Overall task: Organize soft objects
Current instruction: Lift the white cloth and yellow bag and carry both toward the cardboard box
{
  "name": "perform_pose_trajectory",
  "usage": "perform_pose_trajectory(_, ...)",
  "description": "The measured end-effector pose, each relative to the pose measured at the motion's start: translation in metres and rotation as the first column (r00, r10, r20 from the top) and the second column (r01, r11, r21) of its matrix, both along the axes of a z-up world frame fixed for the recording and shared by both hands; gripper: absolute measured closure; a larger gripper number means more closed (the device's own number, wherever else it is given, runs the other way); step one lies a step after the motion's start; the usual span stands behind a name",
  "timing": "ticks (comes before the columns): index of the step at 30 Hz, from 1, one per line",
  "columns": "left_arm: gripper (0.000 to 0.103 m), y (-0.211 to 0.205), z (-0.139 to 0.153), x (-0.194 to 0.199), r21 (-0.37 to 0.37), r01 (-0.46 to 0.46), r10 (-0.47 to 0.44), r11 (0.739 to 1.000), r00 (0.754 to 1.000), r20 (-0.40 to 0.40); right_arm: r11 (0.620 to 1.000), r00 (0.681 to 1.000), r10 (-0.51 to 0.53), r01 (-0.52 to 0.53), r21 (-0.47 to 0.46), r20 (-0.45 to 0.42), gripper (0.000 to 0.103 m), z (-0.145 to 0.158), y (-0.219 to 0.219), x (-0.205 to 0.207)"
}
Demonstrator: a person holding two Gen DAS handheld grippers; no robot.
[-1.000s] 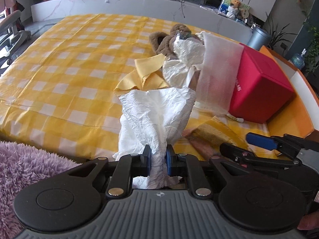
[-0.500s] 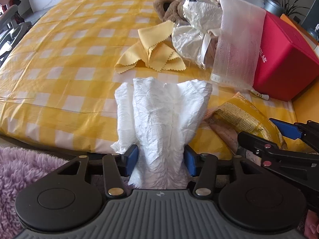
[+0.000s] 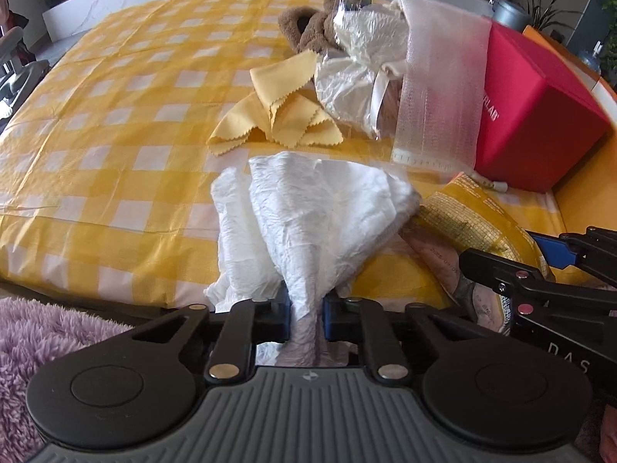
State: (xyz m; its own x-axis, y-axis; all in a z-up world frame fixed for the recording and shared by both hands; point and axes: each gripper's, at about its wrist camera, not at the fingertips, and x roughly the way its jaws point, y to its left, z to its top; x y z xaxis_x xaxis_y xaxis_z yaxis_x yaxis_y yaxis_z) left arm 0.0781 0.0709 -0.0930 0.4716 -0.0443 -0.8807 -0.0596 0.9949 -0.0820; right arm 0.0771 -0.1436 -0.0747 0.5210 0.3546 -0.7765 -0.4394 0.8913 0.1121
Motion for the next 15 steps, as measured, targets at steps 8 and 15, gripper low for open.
perform_pose_trajectory(8, 0.089, 0.006, 0.033, -0.018, -0.093, -0.007, 0.019, 0.996, 0.992, 0.127, 0.999, 0.997, -0.014, 0.01, 0.051, 0.077, 0.063, 0.028, -0.01, -0.014)
perform_pose_trajectory(15, 0.089, -0.003, 0.076, -0.027, -0.149, 0.043, -0.019, 0.988, 0.987, 0.157, 0.996, 0.991, -0.035, 0.024, 0.086, 0.128, 0.064, 0.066, -0.023, -0.025)
